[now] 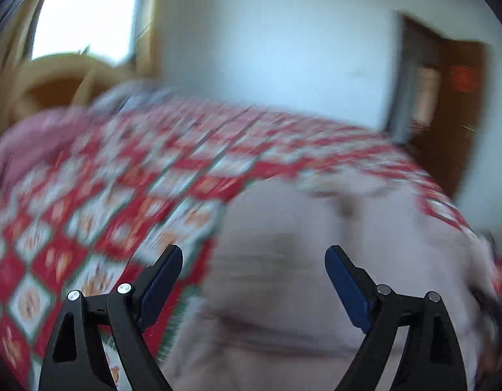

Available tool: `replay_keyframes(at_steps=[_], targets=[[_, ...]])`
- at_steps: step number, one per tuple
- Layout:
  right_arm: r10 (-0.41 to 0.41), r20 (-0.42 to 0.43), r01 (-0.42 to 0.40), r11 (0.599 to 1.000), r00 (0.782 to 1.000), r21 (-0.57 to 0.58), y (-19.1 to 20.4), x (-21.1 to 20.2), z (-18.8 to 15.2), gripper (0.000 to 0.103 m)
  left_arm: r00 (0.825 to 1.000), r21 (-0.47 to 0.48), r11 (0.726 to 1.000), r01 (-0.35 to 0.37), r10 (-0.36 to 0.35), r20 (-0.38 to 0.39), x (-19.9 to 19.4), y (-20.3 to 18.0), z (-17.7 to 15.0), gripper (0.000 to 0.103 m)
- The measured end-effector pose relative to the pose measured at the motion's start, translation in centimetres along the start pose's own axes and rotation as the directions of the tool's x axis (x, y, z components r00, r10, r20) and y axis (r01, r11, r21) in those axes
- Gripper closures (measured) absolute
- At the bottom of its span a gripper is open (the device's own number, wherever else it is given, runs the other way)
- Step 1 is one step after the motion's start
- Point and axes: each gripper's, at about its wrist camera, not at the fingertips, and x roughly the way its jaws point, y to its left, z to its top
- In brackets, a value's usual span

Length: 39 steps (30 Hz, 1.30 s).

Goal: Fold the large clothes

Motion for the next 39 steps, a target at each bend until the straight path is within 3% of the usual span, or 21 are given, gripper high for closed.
replay_keyframes(at_steps=[3,6,10,12,13,15,16,17,18,20,22,26,28,30,32,34,36,39], targets=[[0.000,0.000,0.000,1.000,1.000,0.000,0.0,0.0,0.0,0.091,0.991,-0.050,0.997,-0.051,0.044,-0.125,3.5,1.5,-1.3,0.014],[-0.003,-0.001,0.003,1.000,1.000,-0.001,0.0,0.0,0.0,0.091,0.976,-0.016,1.000,-0.011,0.007,-0.218,6.3,0.5,-4.3,0.013],[-0.063,-0.012,0.063,0.997,0.998,-0.050,1.1,0.1,0.2,0.090,0.976,-0.025,1.000,-0.003,-0.003,-0.217,6.6,0.8,-4.1,0.012],[-0.101,0.005,0.101,0.989,0.995,-0.109,2.6,-0.8,0.7,0.085,0.977,-0.034,0.999,0.006,-0.013,-0.214,6.8,0.9,-3.9,0.011],[-0.055,0.039,0.059,0.991,0.998,-0.119,3.5,-2.1,0.9,0.082,0.977,-0.034,0.999,0.007,-0.014,-0.213,6.9,0.7,-3.8,0.011],[0.066,0.101,-0.053,0.990,0.993,-0.127,5.6,-4.7,1.4,0.055,0.977,-0.030,1.000,0.003,-0.010,-0.212,6.5,0.6,-3.8,0.011],[0.139,0.141,-0.119,0.982,0.980,-0.143,7.5,-6.4,1.7,0.022,0.977,-0.028,1.000,0.002,-0.008,-0.213,6.4,0.6,-3.8,0.010],[0.192,0.169,-0.165,0.973,0.967,-0.161,8.8,-7.5,1.8,0.004,0.977,-0.027,1.000,0.002,-0.008,-0.213,6.5,0.5,-3.8,0.010],[0.281,0.208,-0.239,0.949,0.937,-0.205,10.8,-9.1,1.8,0.003,0.977,-0.030,1.000,0.004,-0.011,-0.212,6.4,0.7,-3.7,0.010],[0.378,0.193,-0.310,0.899,0.905,-0.310,14.8,-10.3,1.7,0.005,0.979,-0.048,0.999,0.020,-0.030,-0.204,6.2,1.0,-3.8,0.010],[0.418,0.133,-0.339,0.854,0.898,-0.395,18.6,-10.0,1.2,0.010,0.980,-0.076,0.996,0.044,-0.058,-0.191,6.1,1.6,-3.8,0.010],[0.395,0.054,-0.322,0.814,0.917,-0.484,22.8,-7.3,-0.2,0.012,0.981,-0.092,0.994,0.058,-0.074,-0.182,6.0,1.9,-3.7,0.010],[0.330,-0.034,-0.297,0.793,0.943,-0.532,24.5,-4.7,-1.2,0.012,0.981,-0.093,0.994,0.059,-0.075,-0.181,6.0,1.8,-3.7,0.010],[0.213,-0.055,-0.206,0.796,0.975,-0.570,24.9,-2.7,-2.0,0.038,0.981,-0.097,0.993,0.062,-0.079,-0.180,6.0,1.8,-3.7,0.010],[0.229,-0.037,-0.216,0.837,0.973,-0.503,23.2,-3.1,-1.6,0.085,0.980,-0.100,0.993,0.067,-0.084,-0.178,6.0,1.9,-3.7,0.010],[0.288,0.004,-0.270,0.903,0.958,-0.333,19.7,-4.7,-0.2,0.090,0.980,-0.110,0.991,0.077,-0.095,-0.173,5.9,2.0,-3.7,0.010],[0.298,0.060,-0.284,0.944,0.953,-0.167,15.7,-6.0,0.5,0.091,0.980,-0.120,0.989,0.086,-0.106,-0.170,5.9,2.2,-3.7,0.009],[0.259,0.028,-0.260,0.963,0.966,0.072,10.0,-5.6,-0.6,0.091,0.980,-0.119,0.989,0.089,-0.108,-0.169,5.9,2.1,-3.7,0.008]])
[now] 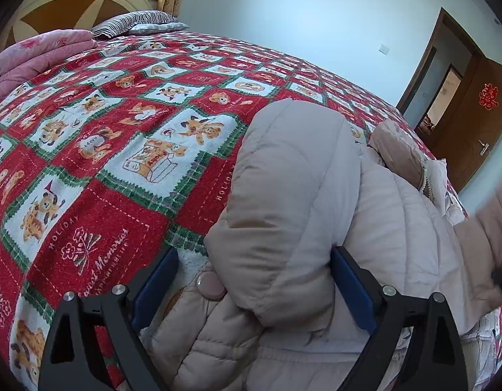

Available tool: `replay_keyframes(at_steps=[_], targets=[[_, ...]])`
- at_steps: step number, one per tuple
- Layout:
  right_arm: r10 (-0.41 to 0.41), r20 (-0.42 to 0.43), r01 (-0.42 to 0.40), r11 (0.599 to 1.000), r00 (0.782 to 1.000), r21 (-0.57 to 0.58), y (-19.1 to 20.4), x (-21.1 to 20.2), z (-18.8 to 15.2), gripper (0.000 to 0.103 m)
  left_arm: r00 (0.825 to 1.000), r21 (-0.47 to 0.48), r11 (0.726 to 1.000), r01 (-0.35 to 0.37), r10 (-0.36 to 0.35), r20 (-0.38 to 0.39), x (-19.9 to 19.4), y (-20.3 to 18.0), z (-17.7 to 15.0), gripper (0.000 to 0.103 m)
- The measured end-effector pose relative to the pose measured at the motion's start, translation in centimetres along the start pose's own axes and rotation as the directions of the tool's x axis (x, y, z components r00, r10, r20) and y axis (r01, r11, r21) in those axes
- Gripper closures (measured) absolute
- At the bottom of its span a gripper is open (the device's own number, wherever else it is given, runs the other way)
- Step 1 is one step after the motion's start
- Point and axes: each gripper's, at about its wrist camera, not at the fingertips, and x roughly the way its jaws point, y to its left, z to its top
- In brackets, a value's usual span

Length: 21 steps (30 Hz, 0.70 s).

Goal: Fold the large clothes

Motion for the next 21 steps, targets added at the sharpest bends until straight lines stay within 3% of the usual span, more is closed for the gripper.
replay_keyframes(at_steps=[2,4,6,8,10,13,15,16,17,19,21], targets=[[0.010,-0.086,-0.002,0.996,0.996,0.089,-2.9,1.0,-1.3,0.088,1.000,0.002,1.000,0.004,-0.004,-0.001,0.0,0.0,0.0,0.007],[0.042,-0.093,-0.030,0.992,0.995,0.123,-4.6,0.8,-2.5,0.086,1.000,0.006,1.000,0.009,-0.009,-0.003,0.0,-0.1,0.0,0.005],[0.029,-0.069,-0.019,0.989,0.997,0.147,-5.1,-0.1,-2.5,0.074,1.000,0.008,1.000,0.007,-0.007,-0.004,0.0,-0.1,0.0,0.005],[0.000,-0.051,0.008,0.988,0.999,0.155,-5.5,-1.5,-2.1,0.052,1.000,0.006,1.000,0.010,-0.010,-0.003,-0.1,-0.1,0.0,0.005],[-0.087,0.023,0.082,0.981,0.996,0.178,-6.0,-3.8,-1.1,0.040,1.000,0.007,1.000,0.008,-0.008,-0.003,0.0,-0.1,0.0,0.005],[-0.218,0.155,0.199,0.971,0.963,0.129,-5.0,-6.4,0.6,0.038,1.000,0.008,1.000,0.007,-0.007,-0.003,0.0,-0.1,0.0,0.005],[-0.193,0.154,0.196,0.981,0.969,-0.004,-2.8,-5.8,0.9,0.049,1.000,0.008,1.000,0.005,-0.005,-0.003,0.0,-0.1,0.0,0.005],[-0.178,0.131,0.193,0.975,0.975,-0.112,-1.0,-4.7,0.9,0.059,1.000,0.008,1.000,0.005,-0.005,-0.003,0.0,-0.1,0.0,0.005],[-0.185,0.107,0.202,0.963,0.977,-0.179,-0.3,-3.7,0.9,0.063,1.000,0.008,1.000,0.006,-0.006,-0.003,0.0,0.0,0.0,0.005],[-0.212,0.020,0.210,0.941,0.977,-0.265,0.9,-0.6,0.5,0.063,1.000,0.008,1.000,0.006,-0.006,-0.003,0.0,-0.1,0.0,0.005],[-0.256,-0.068,0.230,0.936,0.964,-0.267,0.0,1.7,-0.2,0.063,1.000,0.005,1.000,0.011,-0.011,-0.001,-0.1,-0.1,0.0,0.005]])
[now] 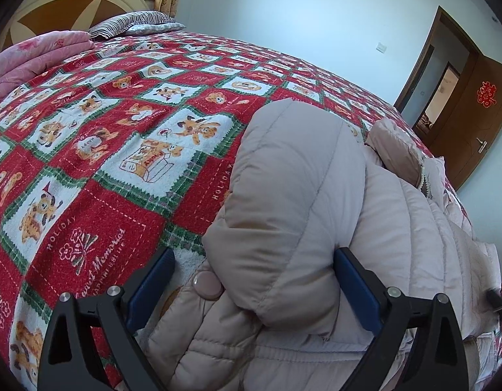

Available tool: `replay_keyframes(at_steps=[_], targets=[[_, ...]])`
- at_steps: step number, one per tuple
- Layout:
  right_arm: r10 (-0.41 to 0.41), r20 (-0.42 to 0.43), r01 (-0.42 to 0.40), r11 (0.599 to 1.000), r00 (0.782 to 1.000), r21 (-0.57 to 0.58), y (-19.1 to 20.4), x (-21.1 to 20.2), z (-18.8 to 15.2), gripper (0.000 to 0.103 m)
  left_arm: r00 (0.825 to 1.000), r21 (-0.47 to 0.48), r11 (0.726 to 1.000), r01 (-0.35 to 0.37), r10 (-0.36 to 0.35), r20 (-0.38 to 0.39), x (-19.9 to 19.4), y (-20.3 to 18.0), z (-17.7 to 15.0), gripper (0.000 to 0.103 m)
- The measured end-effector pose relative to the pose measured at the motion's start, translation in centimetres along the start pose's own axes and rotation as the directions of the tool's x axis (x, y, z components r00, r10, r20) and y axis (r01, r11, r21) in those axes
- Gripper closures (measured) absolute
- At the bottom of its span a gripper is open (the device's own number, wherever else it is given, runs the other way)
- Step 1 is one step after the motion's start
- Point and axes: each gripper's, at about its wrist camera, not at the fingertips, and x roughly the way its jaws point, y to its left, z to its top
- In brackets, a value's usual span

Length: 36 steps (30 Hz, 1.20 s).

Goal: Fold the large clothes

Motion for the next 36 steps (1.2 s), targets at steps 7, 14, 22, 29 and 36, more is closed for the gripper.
replay_keyframes(at_steps=[7,14,22,29,36], targets=[[-0.126,-0.031,0.124,0.991,0.992,-0.047,-2.4,2.4,-0.7,0.067,0.992,-0.148,0.989,0.022,-0.003,0.127,-3.1,2.8,-0.5,0.005],[-0.150,0.011,0.151,0.986,0.989,-0.067,-2.4,2.4,-1.3,0.064,0.984,-0.153,0.974,-0.165,0.172,0.038,-1.3,2.4,0.0,0.005],[-0.151,0.036,0.154,0.986,0.988,-0.071,-2.3,2.3,-1.4,0.064,0.913,0.057,0.912,-0.406,0.407,-0.014,0.7,-0.5,-0.1,0.001],[-0.124,0.041,0.126,0.991,0.991,-0.052,-2.6,1.9,-1.6,0.061,0.958,-0.030,0.958,-0.286,0.285,-0.039,-0.4,0.9,-0.5,0.001],[0.035,-0.005,-0.035,0.997,0.999,0.064,-4.3,0.2,1.1,0.049,0.996,0.116,0.989,-0.089,0.085,0.033,-4.0,-2.0,2.3,0.001]])
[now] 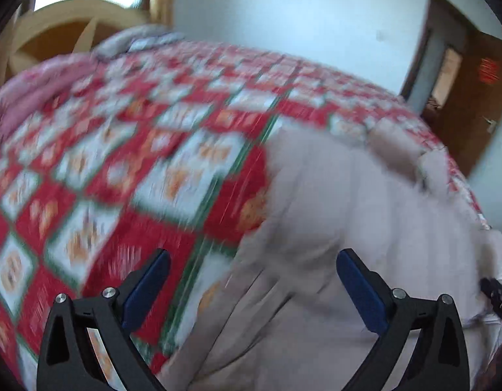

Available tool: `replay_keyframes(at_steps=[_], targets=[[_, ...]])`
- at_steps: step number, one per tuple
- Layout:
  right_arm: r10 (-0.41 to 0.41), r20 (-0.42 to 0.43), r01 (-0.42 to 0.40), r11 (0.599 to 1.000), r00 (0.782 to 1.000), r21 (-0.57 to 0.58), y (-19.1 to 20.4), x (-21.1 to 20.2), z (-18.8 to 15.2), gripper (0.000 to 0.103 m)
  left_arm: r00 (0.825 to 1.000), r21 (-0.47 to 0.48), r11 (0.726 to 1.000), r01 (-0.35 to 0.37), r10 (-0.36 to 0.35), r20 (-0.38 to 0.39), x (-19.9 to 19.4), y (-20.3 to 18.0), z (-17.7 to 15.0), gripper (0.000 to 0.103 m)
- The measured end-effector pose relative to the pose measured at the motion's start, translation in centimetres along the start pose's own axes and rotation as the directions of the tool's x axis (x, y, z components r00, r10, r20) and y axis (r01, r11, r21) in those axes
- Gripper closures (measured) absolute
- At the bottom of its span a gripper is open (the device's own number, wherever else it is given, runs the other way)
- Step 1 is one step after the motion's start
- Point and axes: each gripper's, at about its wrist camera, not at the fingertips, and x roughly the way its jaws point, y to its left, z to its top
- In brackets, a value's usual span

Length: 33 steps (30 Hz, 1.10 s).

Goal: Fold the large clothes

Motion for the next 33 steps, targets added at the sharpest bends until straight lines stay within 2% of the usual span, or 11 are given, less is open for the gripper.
replay_keyframes(at_steps=[5,9,12,17,20,22,27,28,30,32,33], targets=[[0.125,0.024,-0.126,0.990,0.992,0.056,0.6,-0.8,6.6,0.040,0.992,0.032,0.992,0.126,-0.125,-0.012,0.7,-4.1,6.7,0.001],[0.137,-0.008,-0.136,0.987,0.991,0.086,1.8,1.6,11.7,0.032,0.980,0.039,0.989,0.143,-0.136,-0.146,6.1,-8.2,11.4,0.001],[0.162,-0.042,-0.158,0.984,0.986,0.086,3.0,4.4,14.1,0.032,0.966,0.018,0.990,0.143,-0.136,-0.218,10.4,-10.2,12.5,0.001],[0.240,-0.119,-0.207,0.949,0.963,0.239,2.8,9.9,16.7,0.032,0.911,-0.084,0.966,0.244,-0.258,-0.322,14.7,-12.5,12.0,0.001],[0.254,-0.145,-0.214,0.945,0.956,0.248,3.6,12.1,17.6,0.032,0.913,-0.056,0.964,0.259,-0.263,-0.311,15.2,-13.8,11.8,0.002],[0.222,-0.172,-0.183,0.959,0.960,0.216,4.6,13.4,18.0,0.032,0.921,-0.032,0.968,0.248,-0.245,-0.303,15.3,-14.2,11.5,0.011],[0.215,-0.200,-0.171,0.961,0.956,0.215,5.3,15.1,18.0,0.032,0.913,-0.034,0.956,0.291,-0.288,-0.290,15.3,-14.1,10.8,0.085],[0.220,-0.213,-0.178,0.963,0.952,0.202,5.4,15.2,17.7,0.032,0.912,-0.021,0.953,0.304,-0.297,-0.283,15.0,-14.3,10.8,0.087],[0.198,-0.220,-0.165,0.974,0.955,0.158,5.4,14.7,17.2,0.047,0.916,0.013,0.945,0.327,-0.313,-0.252,13.7,-14.7,10.7,0.092],[0.173,-0.237,-0.151,0.983,0.956,0.108,5.0,14.1,16.8,0.091,0.920,0.035,0.940,0.340,-0.325,-0.218,12.1,-14.9,10.8,0.093],[0.164,-0.243,-0.145,0.985,0.956,0.093,4.7,13.8,16.6,0.092,0.920,0.031,0.937,0.349,-0.336,-0.204,11.2,-14.8,10.9,0.093]])
